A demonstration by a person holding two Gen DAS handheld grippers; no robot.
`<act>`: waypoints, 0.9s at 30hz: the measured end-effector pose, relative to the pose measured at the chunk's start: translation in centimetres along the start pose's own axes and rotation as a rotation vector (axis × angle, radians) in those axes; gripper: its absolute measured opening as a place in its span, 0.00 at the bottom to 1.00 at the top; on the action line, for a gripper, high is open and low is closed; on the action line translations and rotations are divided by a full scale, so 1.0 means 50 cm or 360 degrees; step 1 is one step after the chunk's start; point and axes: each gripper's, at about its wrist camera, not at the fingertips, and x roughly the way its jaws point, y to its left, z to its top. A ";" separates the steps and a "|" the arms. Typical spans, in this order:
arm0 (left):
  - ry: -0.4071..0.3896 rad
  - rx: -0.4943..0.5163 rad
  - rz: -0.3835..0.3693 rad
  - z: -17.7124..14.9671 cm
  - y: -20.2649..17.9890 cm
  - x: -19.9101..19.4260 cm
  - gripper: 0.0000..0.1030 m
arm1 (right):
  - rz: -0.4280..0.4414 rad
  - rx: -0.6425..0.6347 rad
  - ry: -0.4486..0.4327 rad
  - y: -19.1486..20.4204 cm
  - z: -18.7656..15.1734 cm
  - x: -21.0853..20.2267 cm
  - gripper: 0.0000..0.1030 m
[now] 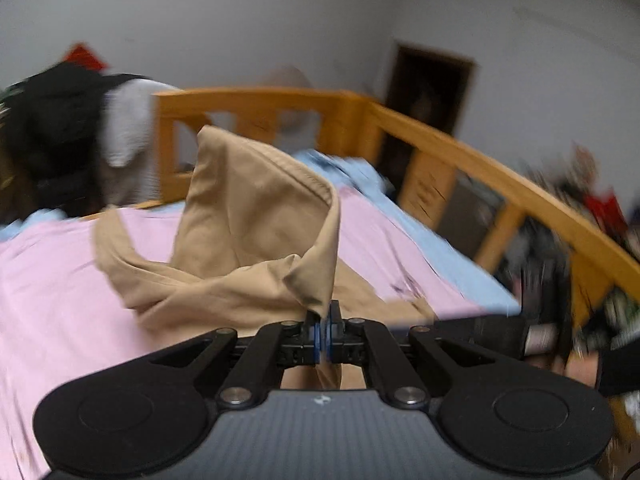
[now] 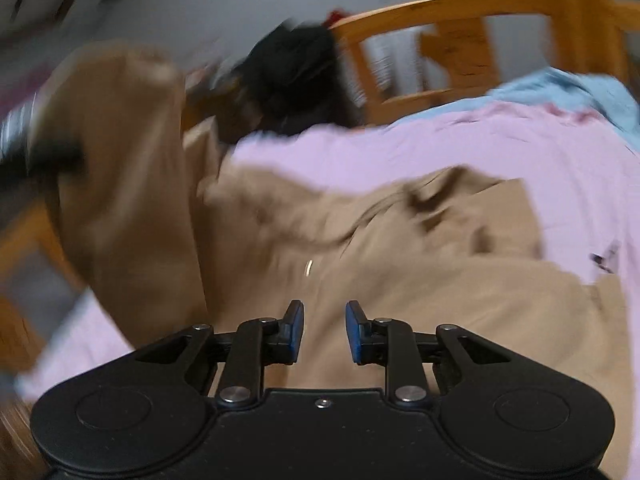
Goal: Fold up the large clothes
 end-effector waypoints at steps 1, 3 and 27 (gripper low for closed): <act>0.0044 0.0048 -0.0028 0.006 -0.020 0.015 0.00 | 0.0044 0.0099 -0.0040 -0.020 0.016 -0.022 0.25; 0.0156 0.0146 -0.0091 0.022 -0.063 0.061 0.00 | 0.0133 0.0276 -0.0135 -0.058 0.044 -0.072 0.28; 0.0409 0.0426 -0.0358 -0.096 -0.305 0.345 0.00 | -0.0196 0.0468 -0.0015 -0.258 0.041 -0.140 0.10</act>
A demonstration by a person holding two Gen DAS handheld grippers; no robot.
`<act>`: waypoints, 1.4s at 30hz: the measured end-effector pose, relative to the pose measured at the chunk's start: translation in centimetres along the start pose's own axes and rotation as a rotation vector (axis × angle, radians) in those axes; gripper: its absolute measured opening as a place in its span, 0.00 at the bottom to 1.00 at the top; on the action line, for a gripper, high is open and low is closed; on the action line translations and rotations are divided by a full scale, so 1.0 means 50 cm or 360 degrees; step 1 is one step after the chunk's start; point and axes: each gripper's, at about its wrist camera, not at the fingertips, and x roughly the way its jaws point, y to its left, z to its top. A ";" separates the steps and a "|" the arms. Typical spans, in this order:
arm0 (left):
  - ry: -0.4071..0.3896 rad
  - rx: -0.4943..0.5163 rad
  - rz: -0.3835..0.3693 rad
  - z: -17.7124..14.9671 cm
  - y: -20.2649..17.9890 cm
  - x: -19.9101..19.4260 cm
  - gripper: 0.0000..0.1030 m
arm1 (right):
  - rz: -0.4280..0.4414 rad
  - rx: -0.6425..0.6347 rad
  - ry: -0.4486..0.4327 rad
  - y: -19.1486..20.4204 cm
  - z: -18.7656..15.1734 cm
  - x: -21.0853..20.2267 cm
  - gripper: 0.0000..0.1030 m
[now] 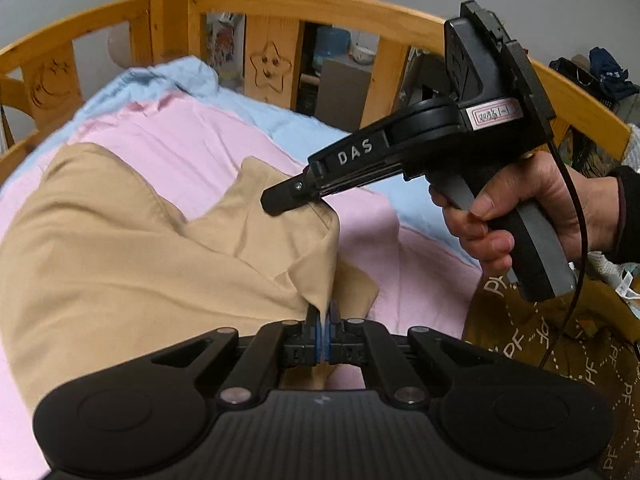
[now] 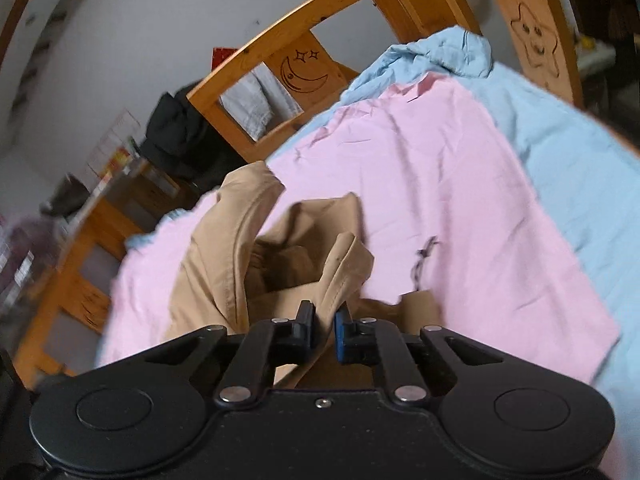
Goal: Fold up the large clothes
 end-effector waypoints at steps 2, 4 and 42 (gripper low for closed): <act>0.0039 -0.0013 0.0003 -0.005 -0.002 0.028 0.00 | -0.0067 -0.0080 0.0020 -0.011 -0.010 0.011 0.10; 0.0077 -0.0025 0.0019 -0.011 0.000 0.060 0.00 | -0.0141 -0.0205 0.0047 -0.020 -0.025 0.029 0.10; 0.0150 -0.0819 0.0127 -0.105 0.307 -0.089 0.91 | 0.0350 0.0183 0.0314 0.050 0.179 0.299 0.30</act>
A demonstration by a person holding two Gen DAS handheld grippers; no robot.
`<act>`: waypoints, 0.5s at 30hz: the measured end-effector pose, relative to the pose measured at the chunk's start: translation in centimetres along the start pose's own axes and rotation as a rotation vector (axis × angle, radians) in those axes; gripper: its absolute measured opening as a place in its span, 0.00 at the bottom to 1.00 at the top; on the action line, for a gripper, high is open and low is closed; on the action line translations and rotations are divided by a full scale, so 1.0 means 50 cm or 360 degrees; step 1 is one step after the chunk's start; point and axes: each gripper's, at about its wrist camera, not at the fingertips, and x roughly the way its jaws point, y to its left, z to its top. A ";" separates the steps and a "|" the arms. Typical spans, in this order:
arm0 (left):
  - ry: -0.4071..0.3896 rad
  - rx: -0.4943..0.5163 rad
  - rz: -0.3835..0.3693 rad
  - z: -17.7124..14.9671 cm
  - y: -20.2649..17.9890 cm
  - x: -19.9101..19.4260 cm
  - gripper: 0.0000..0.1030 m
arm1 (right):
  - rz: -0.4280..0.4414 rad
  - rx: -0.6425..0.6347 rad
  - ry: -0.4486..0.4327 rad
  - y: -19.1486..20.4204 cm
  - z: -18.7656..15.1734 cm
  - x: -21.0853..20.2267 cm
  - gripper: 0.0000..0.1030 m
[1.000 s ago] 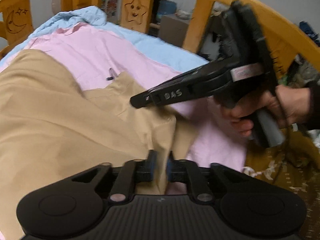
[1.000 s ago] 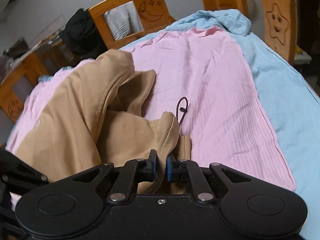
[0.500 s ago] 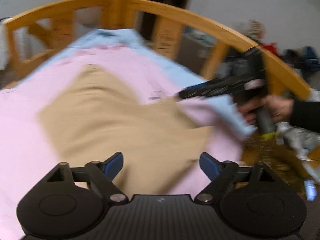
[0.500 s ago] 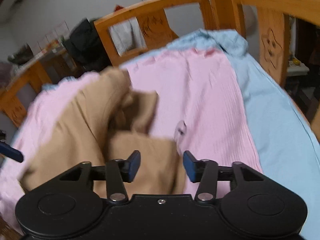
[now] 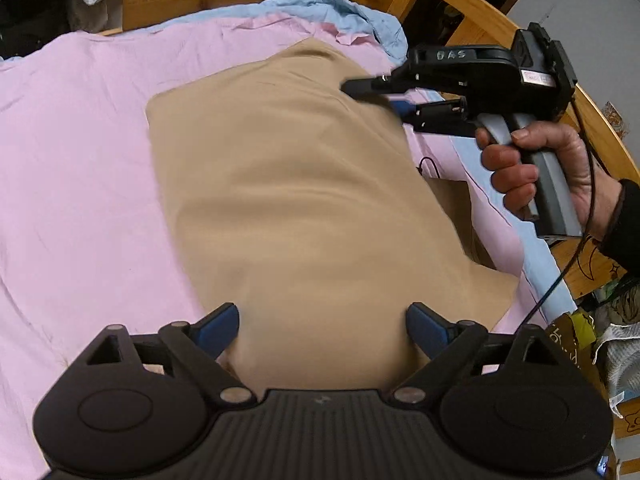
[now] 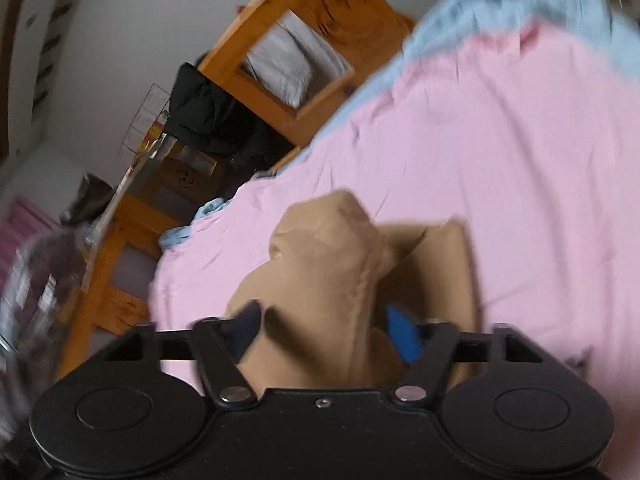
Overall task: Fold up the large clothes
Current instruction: 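Release the jacket with both grippers and smooth the folded bundle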
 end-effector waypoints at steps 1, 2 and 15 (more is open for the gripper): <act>0.0004 0.0005 -0.0007 0.001 0.000 0.002 0.91 | -0.0008 0.0039 0.0020 -0.003 0.002 0.003 0.21; 0.0007 0.0015 -0.0011 0.001 -0.002 0.003 0.91 | -0.0050 0.0002 0.0003 0.004 0.000 -0.005 0.10; -0.0009 0.0204 0.0027 -0.008 -0.040 0.026 0.94 | -0.0605 -0.0607 0.0004 0.012 -0.060 0.053 0.07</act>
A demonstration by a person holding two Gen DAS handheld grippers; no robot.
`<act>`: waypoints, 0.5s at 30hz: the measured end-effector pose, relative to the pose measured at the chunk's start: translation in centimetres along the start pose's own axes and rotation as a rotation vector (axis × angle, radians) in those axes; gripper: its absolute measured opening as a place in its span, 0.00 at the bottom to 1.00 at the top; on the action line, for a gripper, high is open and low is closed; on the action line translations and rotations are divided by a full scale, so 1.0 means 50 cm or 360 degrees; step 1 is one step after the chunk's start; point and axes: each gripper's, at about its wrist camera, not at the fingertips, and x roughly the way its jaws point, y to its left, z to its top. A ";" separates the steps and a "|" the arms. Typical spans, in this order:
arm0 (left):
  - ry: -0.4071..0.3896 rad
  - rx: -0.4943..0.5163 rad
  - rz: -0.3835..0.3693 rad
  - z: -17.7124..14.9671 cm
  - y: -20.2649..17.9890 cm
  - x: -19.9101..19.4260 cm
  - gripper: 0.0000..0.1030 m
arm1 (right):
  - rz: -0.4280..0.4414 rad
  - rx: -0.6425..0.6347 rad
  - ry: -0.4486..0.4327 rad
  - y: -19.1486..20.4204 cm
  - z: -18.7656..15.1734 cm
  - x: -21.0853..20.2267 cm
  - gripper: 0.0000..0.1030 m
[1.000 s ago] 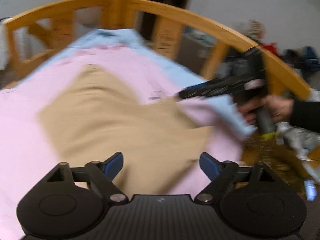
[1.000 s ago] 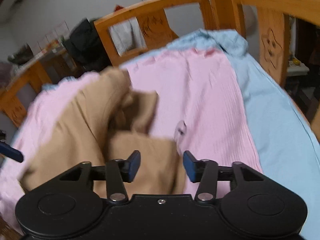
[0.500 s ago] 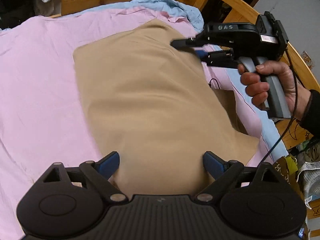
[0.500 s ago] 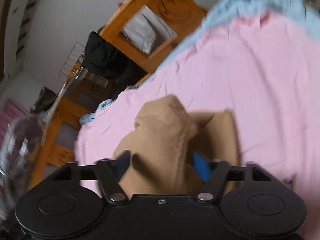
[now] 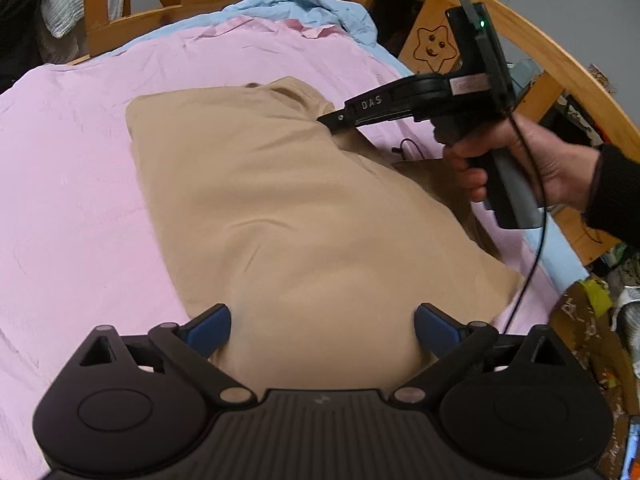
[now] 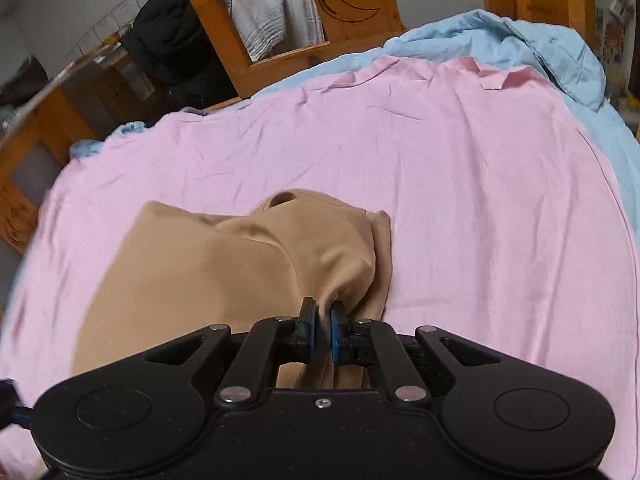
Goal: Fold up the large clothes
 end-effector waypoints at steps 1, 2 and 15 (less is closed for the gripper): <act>-0.0007 -0.0002 -0.0013 -0.001 0.003 -0.012 0.94 | -0.0009 -0.0016 -0.0019 0.004 -0.002 -0.003 0.08; -0.0029 -0.0001 -0.0022 -0.004 0.008 -0.028 0.94 | -0.0020 -0.0036 -0.0039 0.009 -0.002 -0.009 0.11; -0.0234 -0.0461 0.0135 -0.075 0.146 -0.176 0.96 | 0.0323 -0.0797 -0.0142 0.249 0.016 -0.134 0.32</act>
